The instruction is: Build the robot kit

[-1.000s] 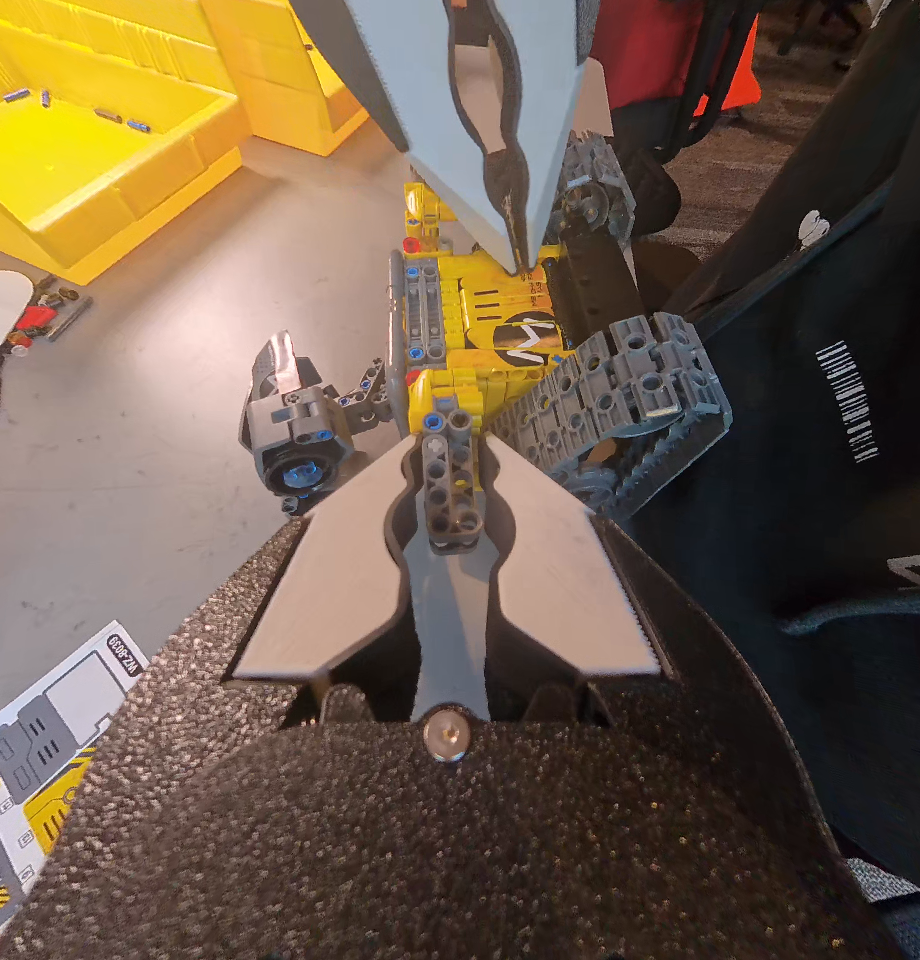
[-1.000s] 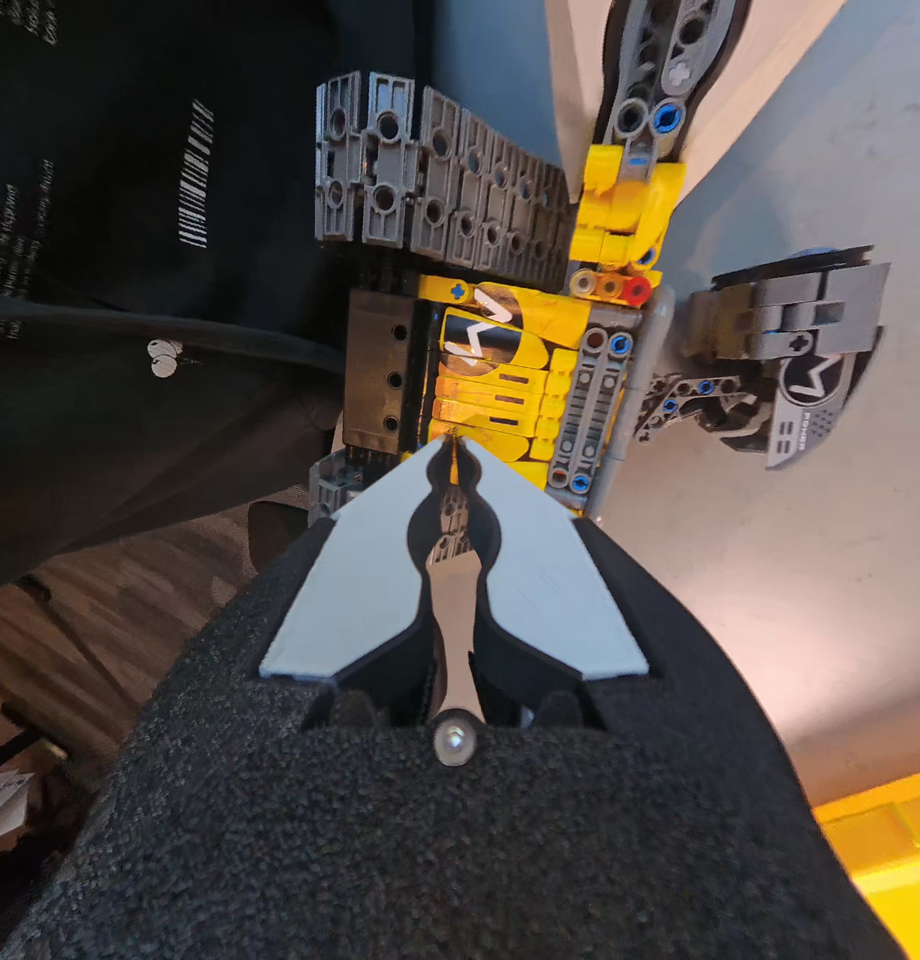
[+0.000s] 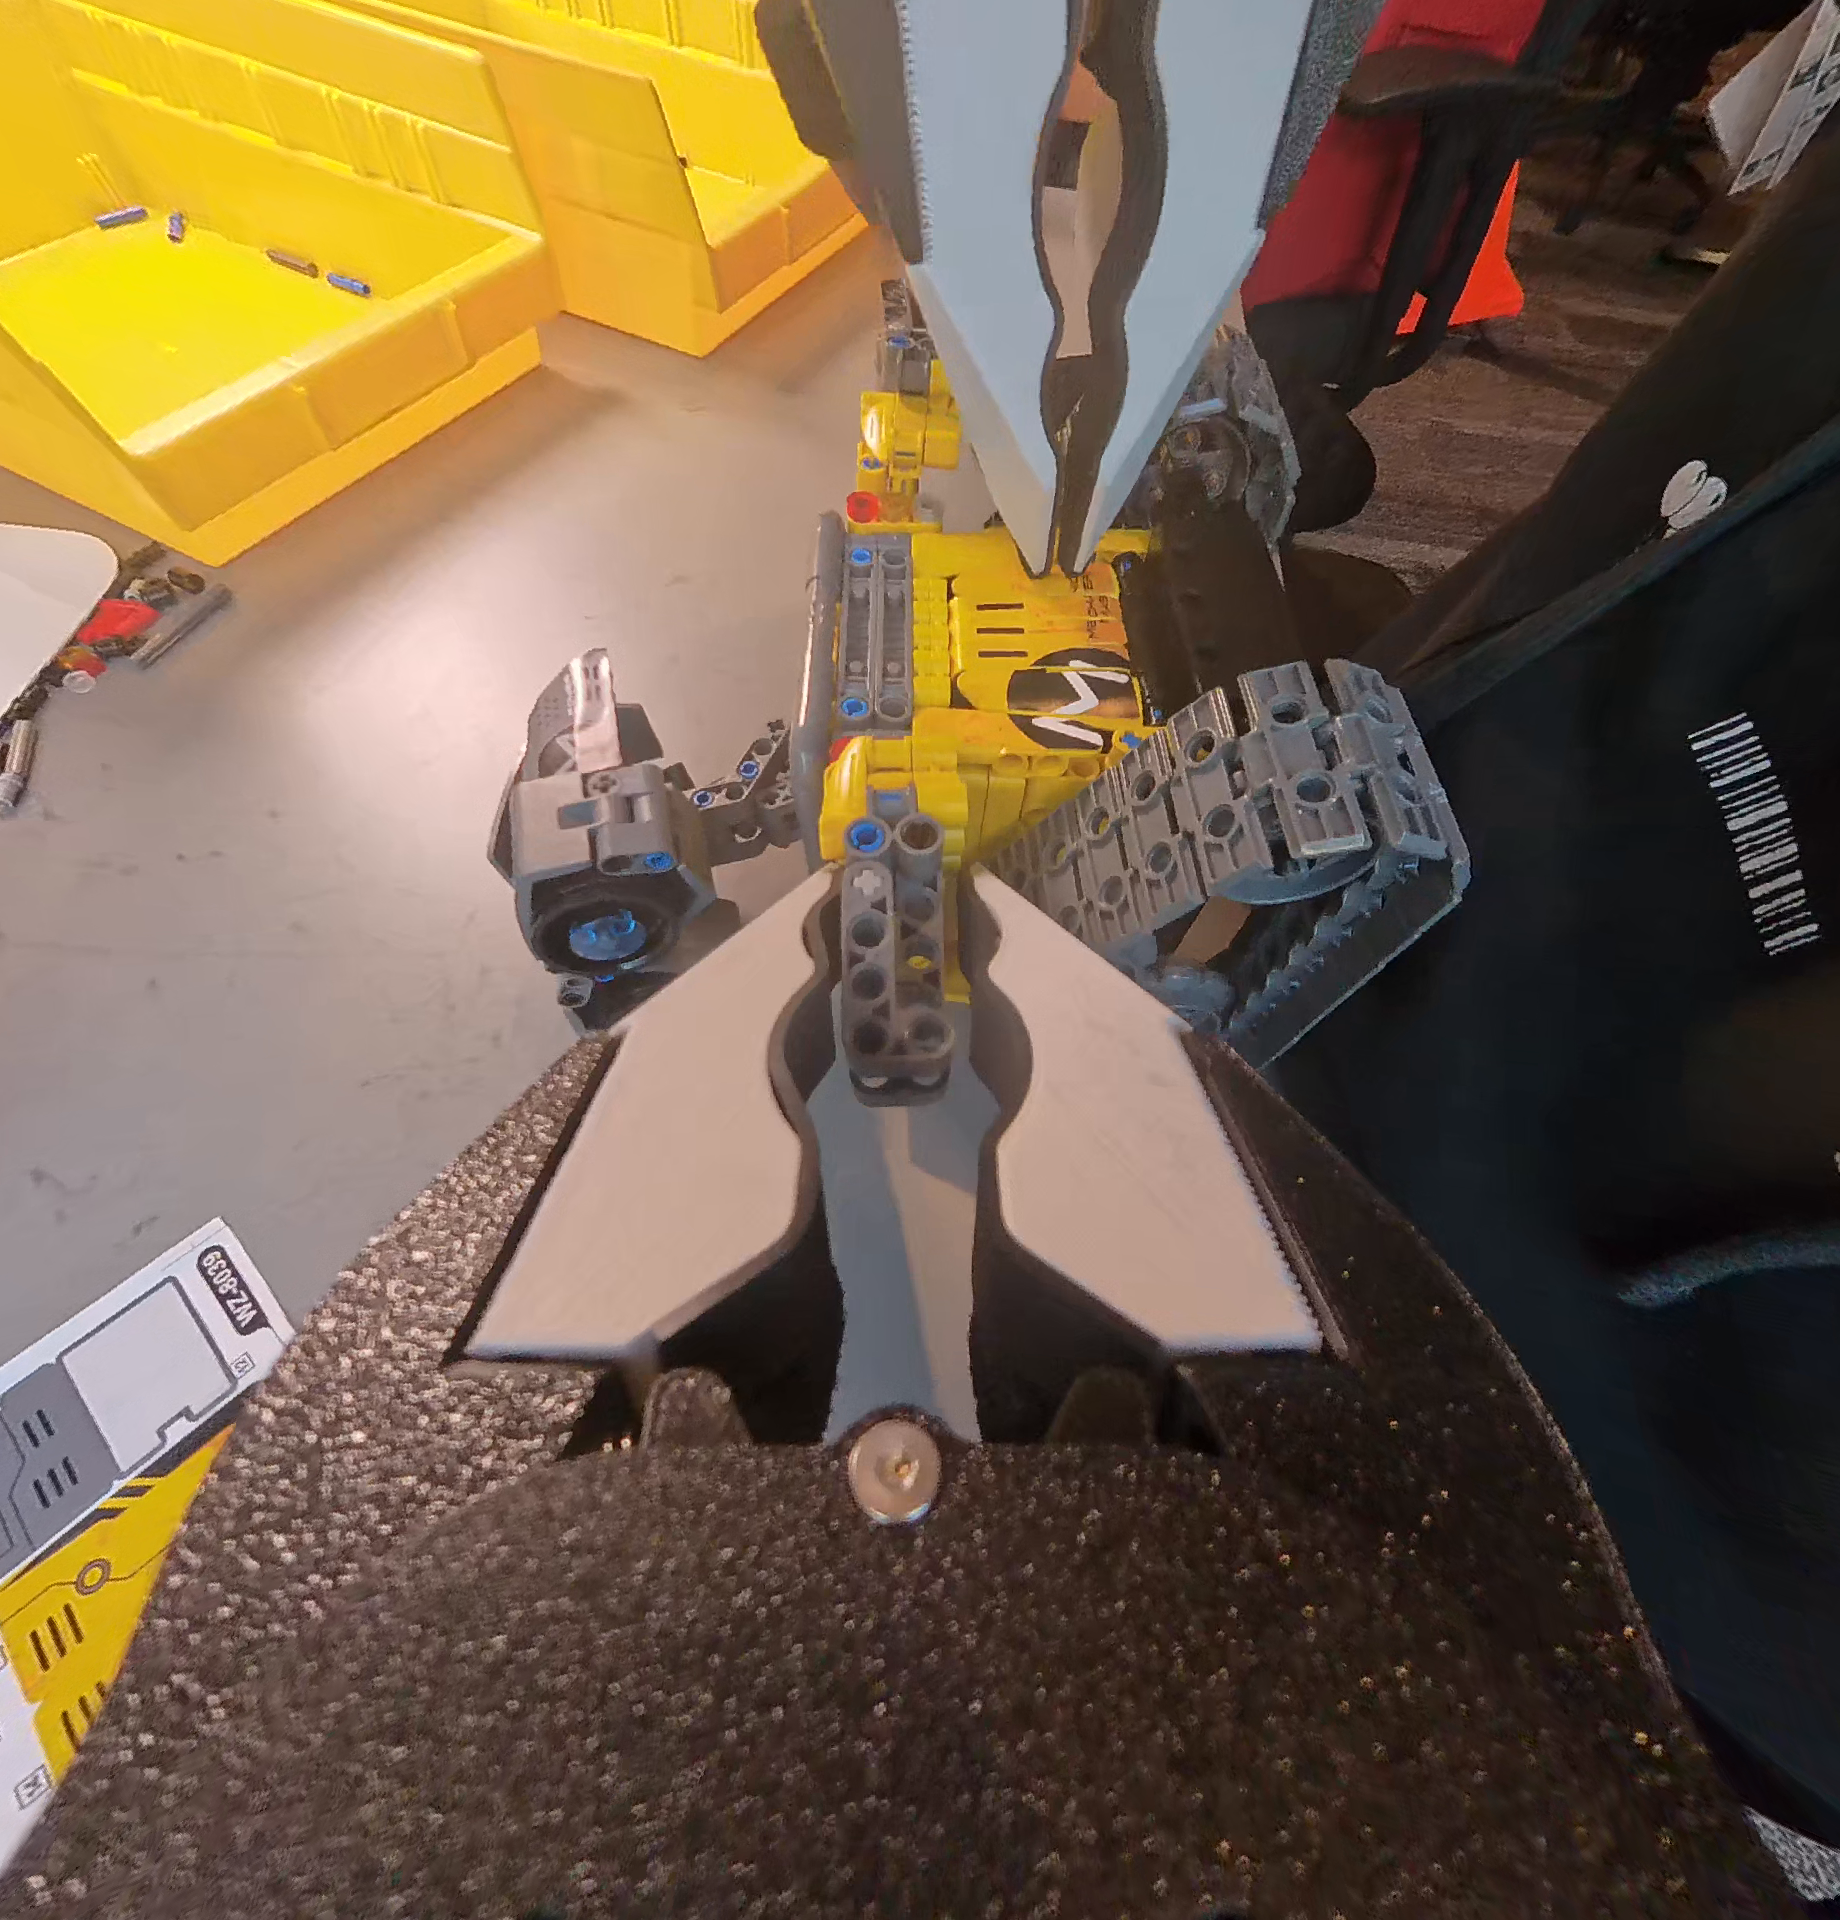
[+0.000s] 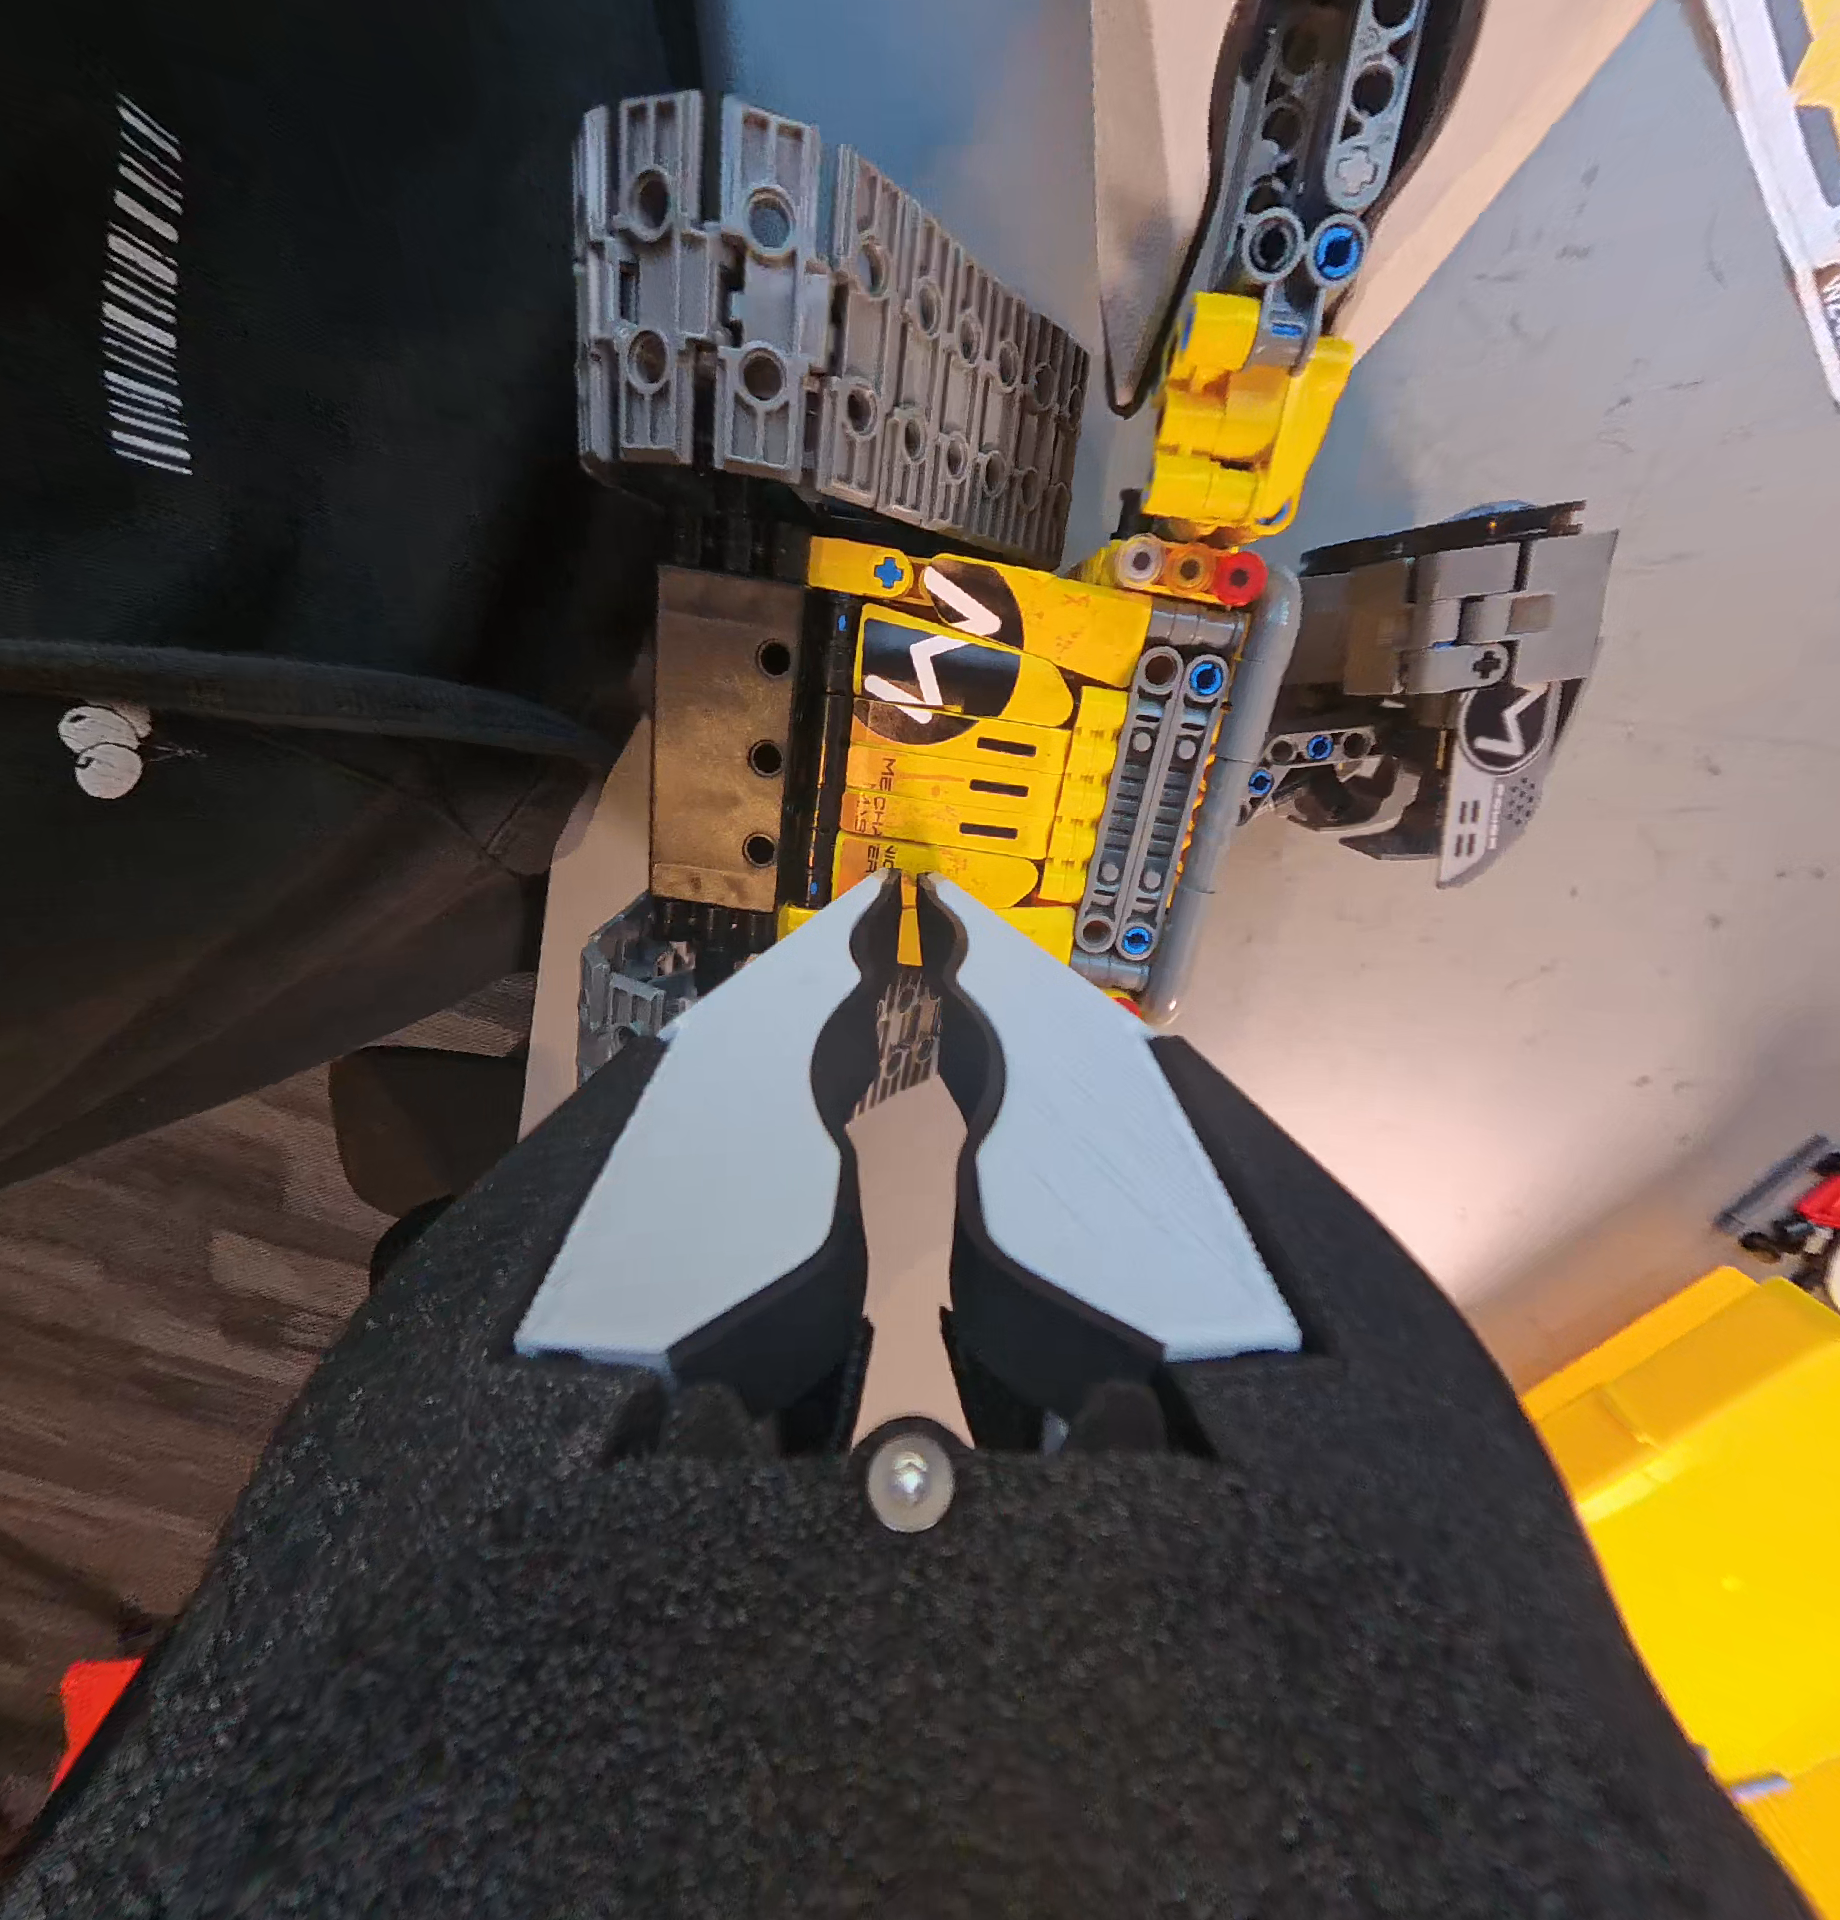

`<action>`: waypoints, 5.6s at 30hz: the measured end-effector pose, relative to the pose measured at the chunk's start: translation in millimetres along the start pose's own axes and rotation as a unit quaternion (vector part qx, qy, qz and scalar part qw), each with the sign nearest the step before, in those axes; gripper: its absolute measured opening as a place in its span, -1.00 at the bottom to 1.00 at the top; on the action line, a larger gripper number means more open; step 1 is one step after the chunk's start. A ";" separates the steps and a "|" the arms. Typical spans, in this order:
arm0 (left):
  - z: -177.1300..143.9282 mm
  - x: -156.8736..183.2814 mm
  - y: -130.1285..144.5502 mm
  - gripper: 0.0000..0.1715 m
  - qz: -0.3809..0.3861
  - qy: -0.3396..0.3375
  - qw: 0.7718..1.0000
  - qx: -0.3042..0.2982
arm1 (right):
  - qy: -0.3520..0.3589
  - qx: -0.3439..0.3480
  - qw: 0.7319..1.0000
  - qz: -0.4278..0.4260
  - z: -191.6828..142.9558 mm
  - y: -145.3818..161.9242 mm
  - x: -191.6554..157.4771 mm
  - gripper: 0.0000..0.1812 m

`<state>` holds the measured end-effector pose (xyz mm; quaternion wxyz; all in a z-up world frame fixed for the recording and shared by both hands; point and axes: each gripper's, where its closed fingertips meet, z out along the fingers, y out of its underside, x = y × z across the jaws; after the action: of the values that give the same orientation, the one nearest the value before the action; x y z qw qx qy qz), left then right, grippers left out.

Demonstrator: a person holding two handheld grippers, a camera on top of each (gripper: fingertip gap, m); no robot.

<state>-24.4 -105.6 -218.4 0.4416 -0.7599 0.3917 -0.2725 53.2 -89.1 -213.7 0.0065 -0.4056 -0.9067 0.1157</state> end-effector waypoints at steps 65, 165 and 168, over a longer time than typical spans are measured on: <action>-136.7 -116.9 54.1 -0.55 -0.156 -0.344 0.925 0.021 | 0.172 0.663 0.718 0.126 -108.3 76.8 58.3 -0.69; -74.1 -102.7 142.6 0.23 -0.197 -0.236 0.903 -0.300 | 0.312 0.526 0.788 0.070 -154.9 33.2 134.6 -0.72; -69.8 -96.7 137.8 0.06 -0.193 -0.240 0.908 -0.284 | 0.314 0.521 0.791 0.068 -152.8 31.7 134.9 -0.72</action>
<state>-179.0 -98.5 -314.7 0.2269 -0.9563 0.1802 -0.0387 2.1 62.0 -82.9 0.4930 -0.4152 -0.6271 0.4374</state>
